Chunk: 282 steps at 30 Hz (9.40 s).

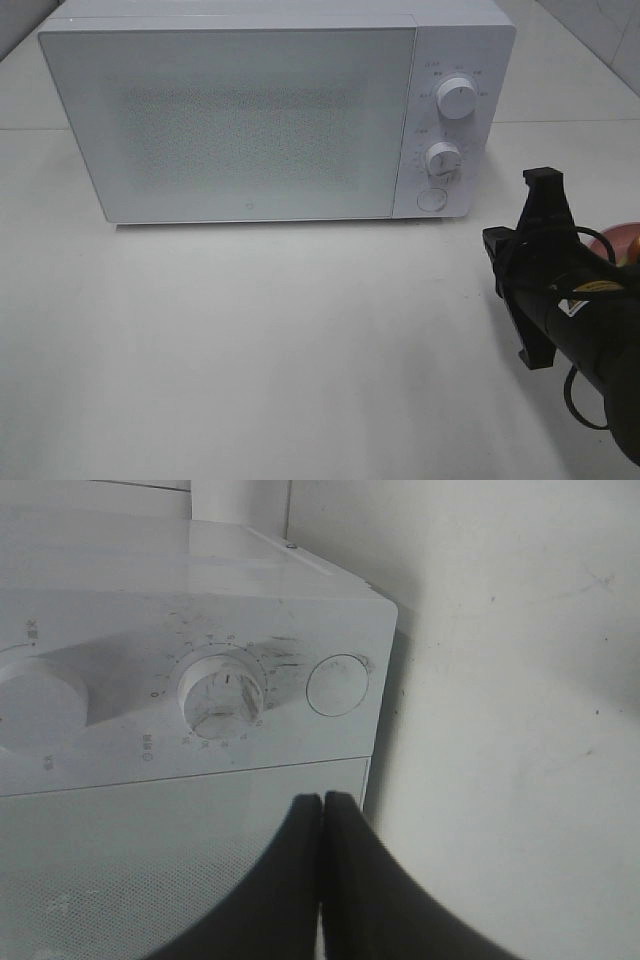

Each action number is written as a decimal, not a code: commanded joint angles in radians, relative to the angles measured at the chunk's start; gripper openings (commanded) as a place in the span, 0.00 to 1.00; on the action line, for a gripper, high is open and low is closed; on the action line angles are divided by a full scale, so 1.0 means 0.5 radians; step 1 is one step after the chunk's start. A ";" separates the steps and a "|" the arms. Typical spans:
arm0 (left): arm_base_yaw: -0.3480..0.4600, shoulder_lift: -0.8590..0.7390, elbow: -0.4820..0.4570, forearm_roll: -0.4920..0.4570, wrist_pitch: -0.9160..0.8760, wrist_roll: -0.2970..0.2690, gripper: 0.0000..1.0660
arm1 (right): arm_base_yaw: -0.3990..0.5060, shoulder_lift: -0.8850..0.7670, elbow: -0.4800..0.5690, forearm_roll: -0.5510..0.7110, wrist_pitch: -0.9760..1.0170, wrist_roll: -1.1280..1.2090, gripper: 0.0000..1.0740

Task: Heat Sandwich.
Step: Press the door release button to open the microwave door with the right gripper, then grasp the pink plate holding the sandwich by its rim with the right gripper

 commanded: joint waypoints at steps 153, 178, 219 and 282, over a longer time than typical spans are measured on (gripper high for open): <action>0.004 -0.040 0.002 -0.004 -0.004 -0.002 0.95 | -0.626 0.646 -0.924 -0.858 0.676 0.168 0.03; 0.004 -0.040 0.002 -0.004 -0.004 -0.002 0.95 | -0.628 0.008 -0.672 -0.850 1.750 -1.164 0.07; 0.004 -0.040 0.002 -0.004 -0.004 -0.002 0.95 | -0.894 -0.288 -1.244 -1.852 4.008 -2.406 0.37; 0.004 -0.040 0.002 -0.004 -0.004 -0.002 0.95 | -1.304 0.364 -1.248 -2.008 3.456 -2.428 0.78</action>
